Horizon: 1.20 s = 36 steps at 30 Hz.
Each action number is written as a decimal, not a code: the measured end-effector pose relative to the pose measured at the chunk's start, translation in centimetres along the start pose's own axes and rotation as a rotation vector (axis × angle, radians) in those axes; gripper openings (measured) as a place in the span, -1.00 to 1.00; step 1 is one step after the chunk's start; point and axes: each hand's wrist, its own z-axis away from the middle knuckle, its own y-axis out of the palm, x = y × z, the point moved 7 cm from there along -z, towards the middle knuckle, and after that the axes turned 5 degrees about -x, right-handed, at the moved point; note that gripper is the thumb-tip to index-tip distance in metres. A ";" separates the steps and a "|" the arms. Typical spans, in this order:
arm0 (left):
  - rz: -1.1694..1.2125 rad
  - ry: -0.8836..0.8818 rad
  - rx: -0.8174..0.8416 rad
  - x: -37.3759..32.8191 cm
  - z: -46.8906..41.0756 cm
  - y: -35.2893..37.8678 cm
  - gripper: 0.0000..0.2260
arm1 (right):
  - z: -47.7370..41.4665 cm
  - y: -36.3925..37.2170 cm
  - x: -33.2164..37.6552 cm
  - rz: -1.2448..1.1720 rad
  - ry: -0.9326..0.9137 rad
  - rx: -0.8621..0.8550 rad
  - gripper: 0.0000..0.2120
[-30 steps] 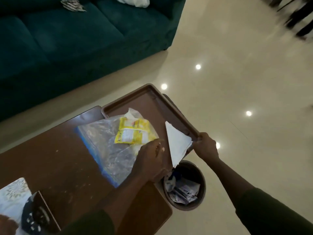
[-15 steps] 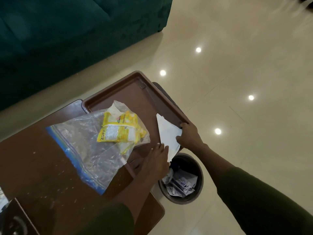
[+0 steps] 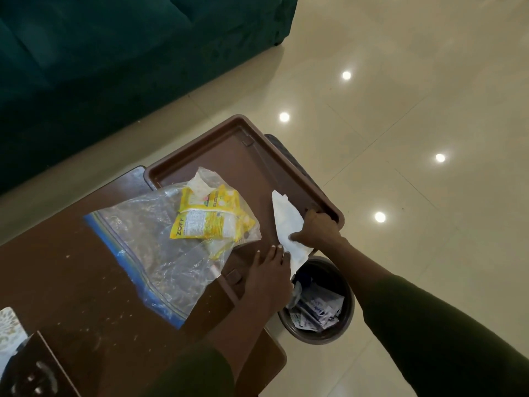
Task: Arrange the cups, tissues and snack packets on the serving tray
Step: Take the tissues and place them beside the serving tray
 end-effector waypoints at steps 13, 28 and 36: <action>0.474 -0.069 -0.188 0.2 0.1 -2.9 -0.66 | 1.8 -4.2 0.7 -0.315 -0.056 -0.004 -0.57; 2.172 -0.564 -0.568 7.6 4.3 -12.2 -0.73 | 9.4 -10.6 12.9 -0.740 -0.157 -0.013 -0.60; 1.982 -0.651 -0.610 15.5 13.0 -9.8 -0.81 | 14.5 -8.1 21.9 -0.746 -0.324 -0.099 -0.56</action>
